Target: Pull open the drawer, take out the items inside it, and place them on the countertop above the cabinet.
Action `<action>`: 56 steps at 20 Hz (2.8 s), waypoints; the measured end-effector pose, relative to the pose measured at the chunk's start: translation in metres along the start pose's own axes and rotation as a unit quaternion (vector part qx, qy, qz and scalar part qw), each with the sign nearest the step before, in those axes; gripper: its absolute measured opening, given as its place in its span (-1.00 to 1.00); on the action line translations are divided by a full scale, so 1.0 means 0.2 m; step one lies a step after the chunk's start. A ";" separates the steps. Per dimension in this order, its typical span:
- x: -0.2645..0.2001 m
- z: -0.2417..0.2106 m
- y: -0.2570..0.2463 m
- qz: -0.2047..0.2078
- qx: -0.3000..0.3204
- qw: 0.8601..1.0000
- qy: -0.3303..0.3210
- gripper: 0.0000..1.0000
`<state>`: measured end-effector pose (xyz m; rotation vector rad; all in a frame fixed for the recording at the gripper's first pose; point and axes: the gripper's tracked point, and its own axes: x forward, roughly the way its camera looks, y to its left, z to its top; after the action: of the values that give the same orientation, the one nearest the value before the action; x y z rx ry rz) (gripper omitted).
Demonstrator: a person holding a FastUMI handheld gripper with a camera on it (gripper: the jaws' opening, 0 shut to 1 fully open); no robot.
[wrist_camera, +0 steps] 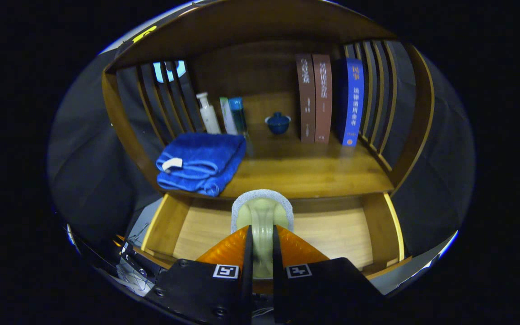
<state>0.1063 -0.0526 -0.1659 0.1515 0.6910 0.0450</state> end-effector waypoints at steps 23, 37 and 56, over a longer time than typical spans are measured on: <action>0.90 0.41 -0.11 -0.051 0.047 0.995 0.077 -0.39; 0.58 0.43 -0.06 -0.045 0.021 0.998 -0.028 1.00; -0.44 -0.48 0.10 -0.033 -0.002 0.965 -0.261 0.99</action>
<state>-0.0223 -0.0286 -0.1792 0.1291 0.1674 -0.0561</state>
